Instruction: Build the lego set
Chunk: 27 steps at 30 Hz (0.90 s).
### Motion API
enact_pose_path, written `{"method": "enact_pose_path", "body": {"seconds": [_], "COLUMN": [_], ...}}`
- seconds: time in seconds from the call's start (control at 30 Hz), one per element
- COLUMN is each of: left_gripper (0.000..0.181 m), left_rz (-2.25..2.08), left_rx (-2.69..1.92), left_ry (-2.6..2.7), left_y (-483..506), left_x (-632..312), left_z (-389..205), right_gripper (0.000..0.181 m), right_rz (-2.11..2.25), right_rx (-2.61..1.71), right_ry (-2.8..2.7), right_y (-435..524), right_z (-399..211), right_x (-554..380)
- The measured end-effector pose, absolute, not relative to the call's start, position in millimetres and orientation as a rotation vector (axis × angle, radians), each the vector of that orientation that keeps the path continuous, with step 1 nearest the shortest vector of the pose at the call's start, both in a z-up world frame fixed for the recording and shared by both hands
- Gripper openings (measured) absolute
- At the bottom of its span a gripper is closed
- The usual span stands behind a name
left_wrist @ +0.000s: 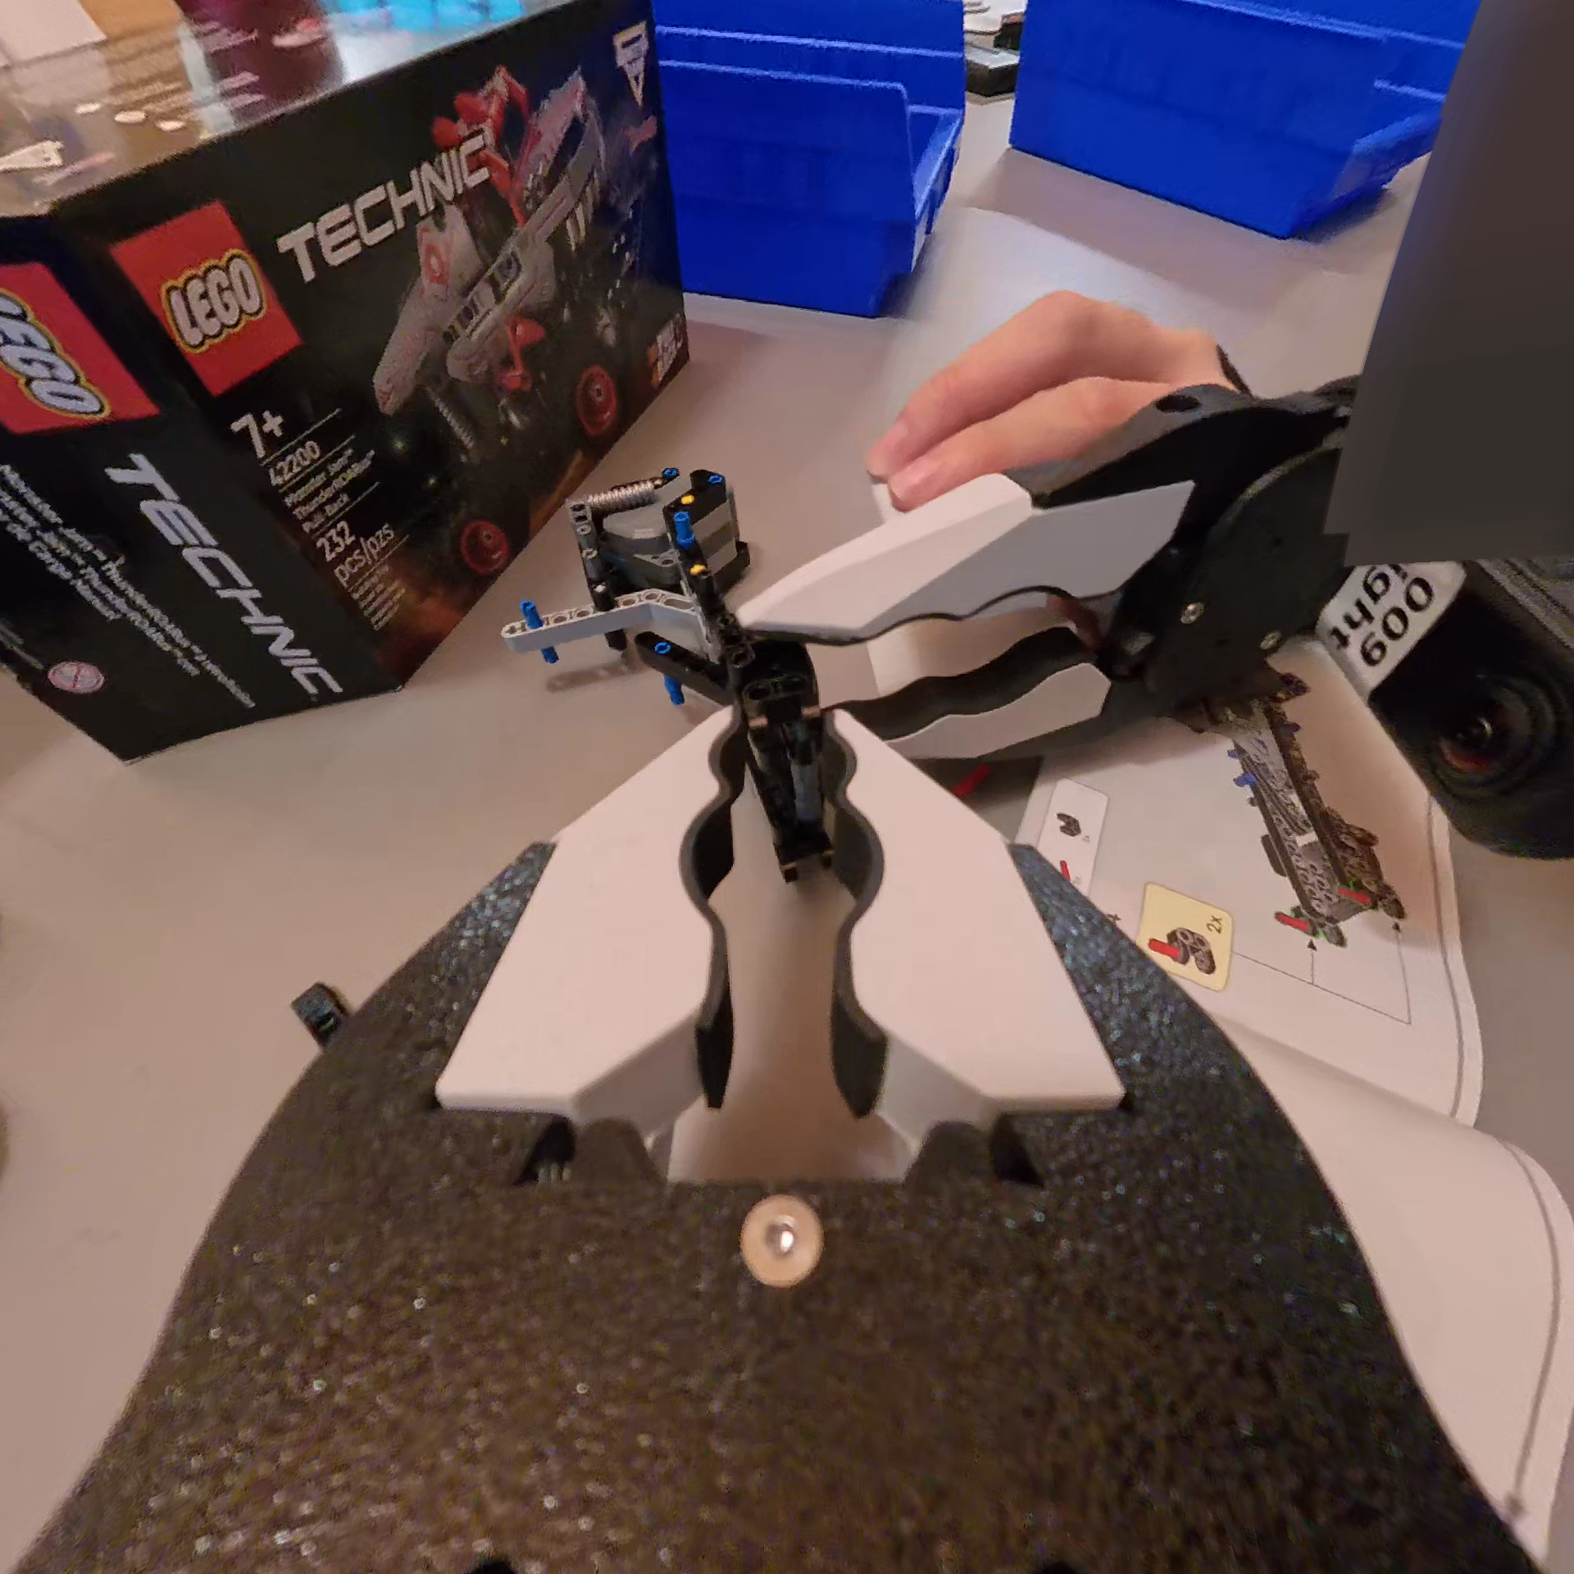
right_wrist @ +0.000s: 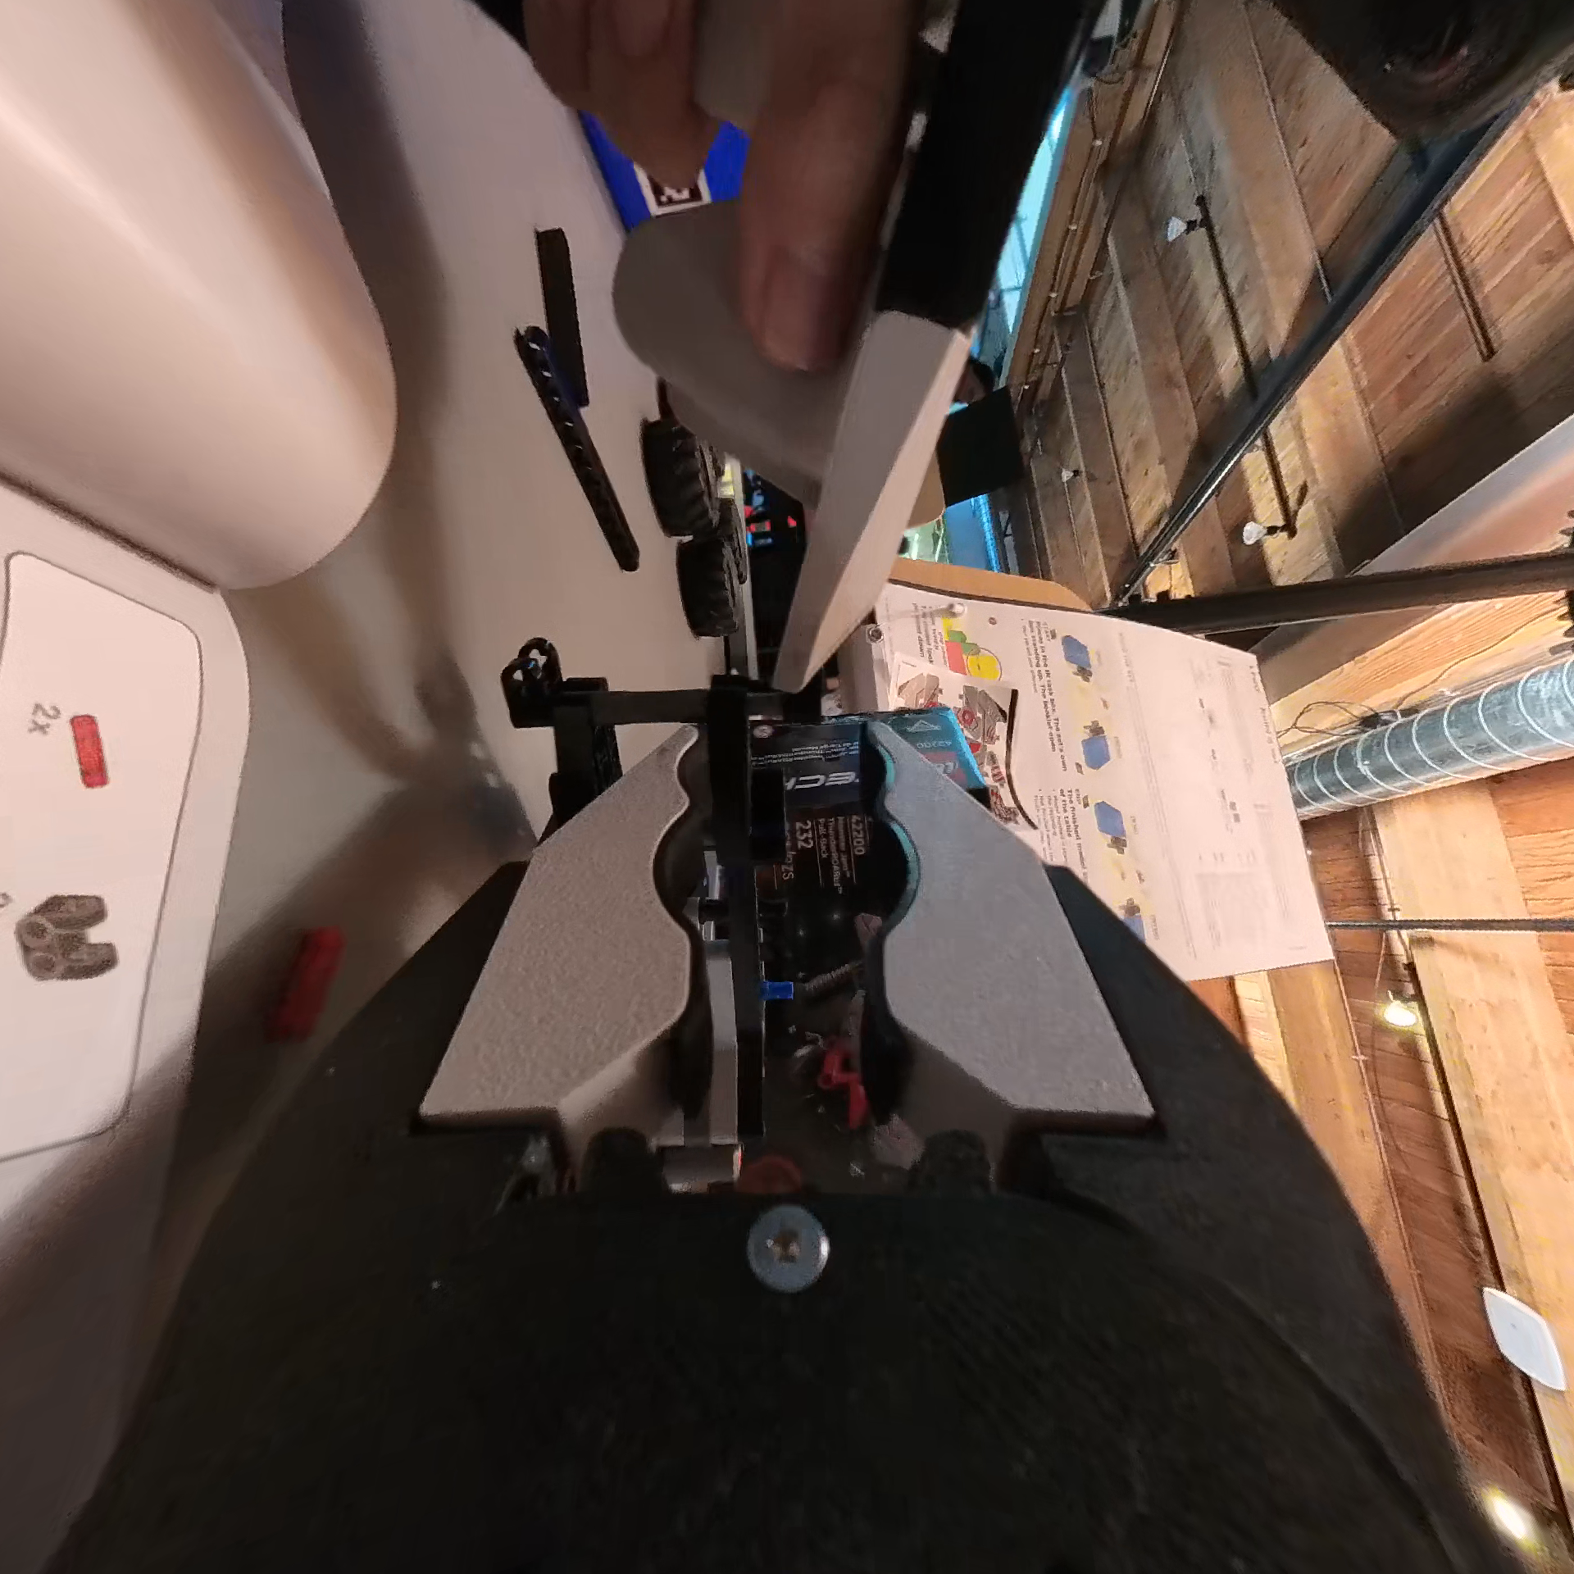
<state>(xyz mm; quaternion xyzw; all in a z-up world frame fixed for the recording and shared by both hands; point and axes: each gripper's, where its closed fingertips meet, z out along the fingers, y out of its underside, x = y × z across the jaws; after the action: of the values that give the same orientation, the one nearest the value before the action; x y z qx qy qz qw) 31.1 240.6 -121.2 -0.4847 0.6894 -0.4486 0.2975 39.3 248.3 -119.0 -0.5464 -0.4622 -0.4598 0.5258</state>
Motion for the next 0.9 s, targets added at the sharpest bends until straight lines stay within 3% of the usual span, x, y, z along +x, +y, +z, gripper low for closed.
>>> {"method": "enact_pose_path", "body": {"seconds": [0.03, 0.9], "left_gripper": [0.015, 0.014], "left_rz": [-1.184, -1.062], "left_rx": [-1.309, -1.41], "left_ry": [1.827, 1.818], "left_y": [241.5, 243.6], "left_x": [31.0, 29.3], "left_z": [-121.4, -126.3], "right_gripper": [0.028, 0.017], "right_rz": [-1.099, -1.071], "right_rx": [-1.311, -1.358], "right_ry": [-1.106, -1.095], "right_y": [248.9, 251.7], "right_z": [-120.2, -127.1], "right_x": [38.9, 39.9]}}
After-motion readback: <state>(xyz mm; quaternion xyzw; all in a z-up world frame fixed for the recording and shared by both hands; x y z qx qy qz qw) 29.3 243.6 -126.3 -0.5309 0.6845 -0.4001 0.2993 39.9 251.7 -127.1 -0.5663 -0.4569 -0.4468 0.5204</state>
